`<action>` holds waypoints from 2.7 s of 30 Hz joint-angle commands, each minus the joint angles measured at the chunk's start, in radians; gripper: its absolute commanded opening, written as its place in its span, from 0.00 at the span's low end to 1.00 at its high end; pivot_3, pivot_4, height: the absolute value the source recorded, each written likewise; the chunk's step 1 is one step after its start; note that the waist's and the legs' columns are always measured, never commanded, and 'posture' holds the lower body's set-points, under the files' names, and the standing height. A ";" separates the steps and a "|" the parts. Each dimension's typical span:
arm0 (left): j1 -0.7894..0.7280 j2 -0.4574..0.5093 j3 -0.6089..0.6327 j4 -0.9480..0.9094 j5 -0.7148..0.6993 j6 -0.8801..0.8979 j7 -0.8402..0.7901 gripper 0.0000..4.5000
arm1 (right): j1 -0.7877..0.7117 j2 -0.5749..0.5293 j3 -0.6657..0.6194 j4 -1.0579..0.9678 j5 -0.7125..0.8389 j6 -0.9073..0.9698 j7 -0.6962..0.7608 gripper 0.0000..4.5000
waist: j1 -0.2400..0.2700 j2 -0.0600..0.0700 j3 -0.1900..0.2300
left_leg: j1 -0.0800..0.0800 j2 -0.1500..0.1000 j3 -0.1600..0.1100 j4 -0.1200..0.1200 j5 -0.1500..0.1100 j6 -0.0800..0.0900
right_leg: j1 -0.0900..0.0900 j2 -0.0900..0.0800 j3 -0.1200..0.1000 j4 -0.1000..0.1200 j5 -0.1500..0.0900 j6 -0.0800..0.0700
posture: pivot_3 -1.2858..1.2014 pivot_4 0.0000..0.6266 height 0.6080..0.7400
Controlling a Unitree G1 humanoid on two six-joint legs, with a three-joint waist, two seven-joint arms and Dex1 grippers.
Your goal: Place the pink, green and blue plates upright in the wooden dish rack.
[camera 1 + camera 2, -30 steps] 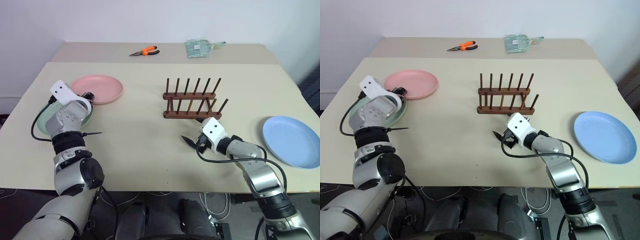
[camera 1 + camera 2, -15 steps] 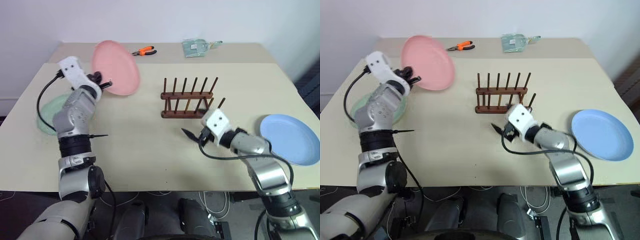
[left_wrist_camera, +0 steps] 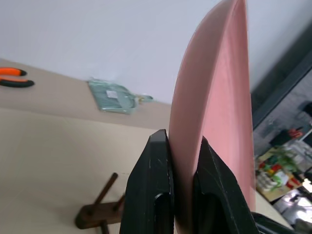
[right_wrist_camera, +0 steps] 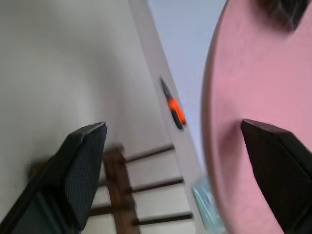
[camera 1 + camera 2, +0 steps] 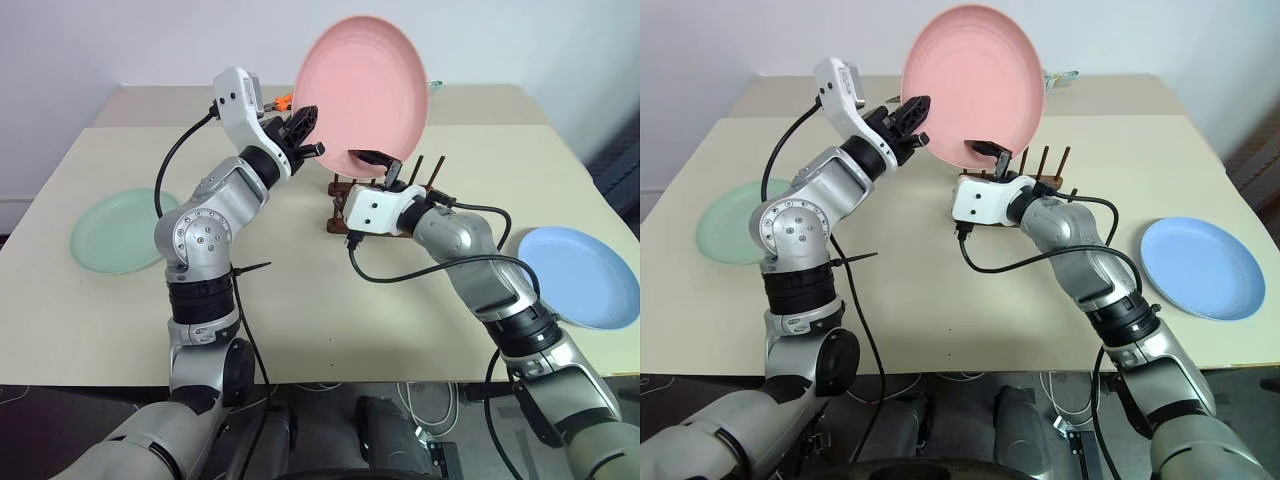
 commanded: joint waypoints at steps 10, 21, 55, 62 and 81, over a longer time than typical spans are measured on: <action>-0.020 -0.019 0.055 -0.050 -0.107 0.006 0.037 0.62 | -0.003 0.002 -0.038 -0.025 -0.124 -0.046 -0.071 0.00 | 0.005 0.000 0.000 | 0.000 0.000 0.000 0.001 0.000 0.000 | 0.001 0.000 0.000 -0.001 0.000 0.000 | 0.52 0.24 1.00; 0.119 0.298 -0.274 -0.013 0.242 -0.380 -0.360 0.96 | 0.127 0.152 -0.538 -0.339 0.640 0.382 0.059 0.00 | 0.003 0.001 0.000 | 0.001 0.000 0.001 -0.001 0.000 0.000 | 0.001 0.001 0.001 -0.001 0.000 0.000 | 0.52 0.24 1.00; 0.362 0.429 -0.480 -0.150 0.296 -0.426 -0.784 1.00 | 0.103 0.015 -0.724 -0.159 0.980 0.551 -0.079 0.91 | 0.001 0.007 0.003 | 0.000 0.002 0.002 -0.001 -0.001 0.002 | 0.000 0.001 0.001 -0.001 -0.001 -0.002 | 0.52 0.24 1.00; 0.359 0.425 -0.255 0.016 0.386 -0.478 -0.513 1.00 | 0.044 -0.119 -0.691 -0.169 0.818 0.366 -0.065 1.00 | -0.002 0.007 0.003 | 0.000 0.002 0.002 -0.001 -0.001 0.002 | 0.000 0.001 0.001 -0.001 -0.001 -0.002 | 0.52 0.24 1.00; 0.406 0.310 0.488 0.004 0.338 0.002 0.279 1.00 | 0.098 0.071 -0.076 -0.308 0.634 0.233 0.210 1.00 | 0.022 -0.004 0.001 | 0.000 0.001 -0.002 0.000 0.000 0.000 | 0.000 0.000 -0.001 0.000 -0.001 -0.002 | 0.52 0.24 1.00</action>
